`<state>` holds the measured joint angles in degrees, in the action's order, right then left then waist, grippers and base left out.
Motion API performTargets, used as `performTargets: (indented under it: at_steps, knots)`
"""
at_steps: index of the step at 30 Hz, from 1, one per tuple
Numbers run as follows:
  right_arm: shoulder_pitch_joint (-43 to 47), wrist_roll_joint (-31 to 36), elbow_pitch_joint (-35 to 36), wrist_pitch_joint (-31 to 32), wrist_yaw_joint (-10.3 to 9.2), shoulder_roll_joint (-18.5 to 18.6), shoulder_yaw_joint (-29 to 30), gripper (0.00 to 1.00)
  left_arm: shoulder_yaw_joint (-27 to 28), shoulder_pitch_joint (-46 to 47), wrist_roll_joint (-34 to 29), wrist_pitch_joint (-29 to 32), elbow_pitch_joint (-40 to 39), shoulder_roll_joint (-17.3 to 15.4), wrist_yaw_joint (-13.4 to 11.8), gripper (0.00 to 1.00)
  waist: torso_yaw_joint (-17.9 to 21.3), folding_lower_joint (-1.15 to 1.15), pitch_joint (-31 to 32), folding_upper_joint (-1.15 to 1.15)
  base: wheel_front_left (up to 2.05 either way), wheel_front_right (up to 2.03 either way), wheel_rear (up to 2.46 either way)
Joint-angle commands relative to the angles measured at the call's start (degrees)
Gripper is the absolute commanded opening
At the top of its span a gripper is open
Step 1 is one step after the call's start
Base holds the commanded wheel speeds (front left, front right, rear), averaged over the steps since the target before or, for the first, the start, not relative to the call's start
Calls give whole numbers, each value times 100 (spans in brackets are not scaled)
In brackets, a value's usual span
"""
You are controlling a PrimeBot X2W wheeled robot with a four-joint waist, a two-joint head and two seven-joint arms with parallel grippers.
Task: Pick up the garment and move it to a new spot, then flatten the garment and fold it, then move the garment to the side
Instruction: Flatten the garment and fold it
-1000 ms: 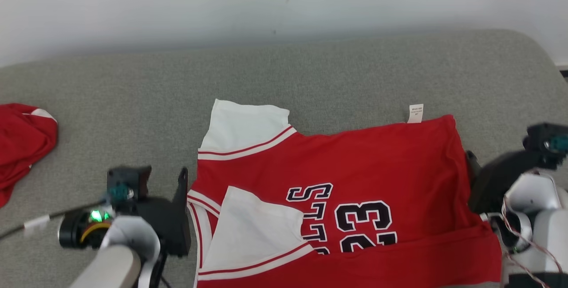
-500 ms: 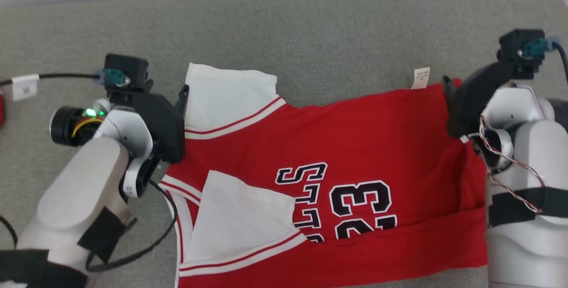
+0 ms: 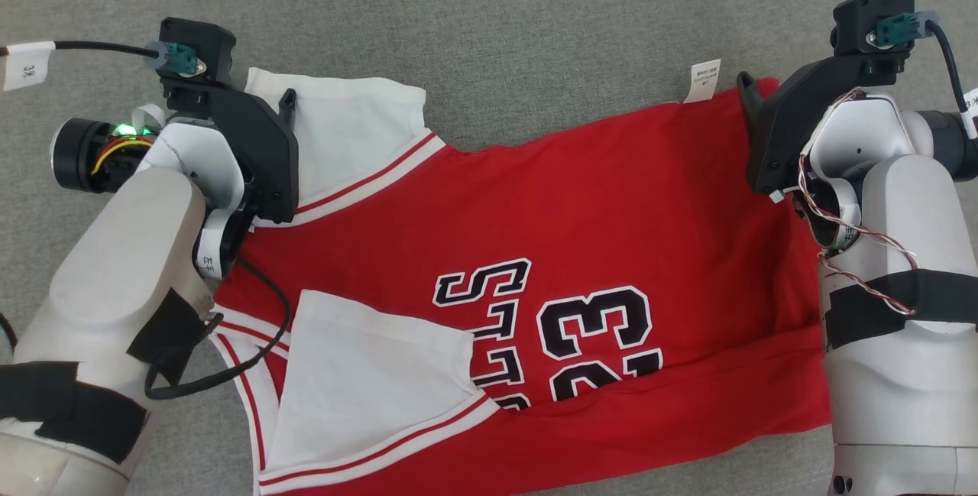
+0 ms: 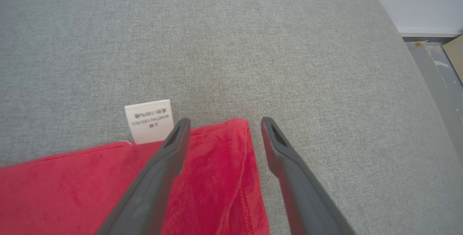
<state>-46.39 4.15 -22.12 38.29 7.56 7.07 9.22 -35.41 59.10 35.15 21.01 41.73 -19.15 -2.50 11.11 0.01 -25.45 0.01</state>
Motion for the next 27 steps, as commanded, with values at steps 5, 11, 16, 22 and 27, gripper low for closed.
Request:
performTargets:
  at_steps: [5,11,16,22,27]
  knots:
    - [-70,29,-147,-32,-15,40,-60,100,-70,2,49,165,272,-18,54,0,34,-1,27,-1,0,0,0]
    - [-246,107,-234,138,-15,150,-170,100,-63,133,97,176,350,-94,153,0,33,-1,23,-1,0,0,0]
    - [-412,135,-298,295,-15,241,-275,100,-50,269,100,114,308,-149,227,0,31,-1,-27,-1,0,0,0]
    - [-507,142,-358,698,-15,358,-349,100,-90,374,93,132,247,-180,275,0,17,-1,-93,-1,0,0,0]
    - [-530,98,-543,805,-15,512,-393,100,-117,423,122,145,189,-110,264,0,-18,-1,-204,-1,0,0,0]
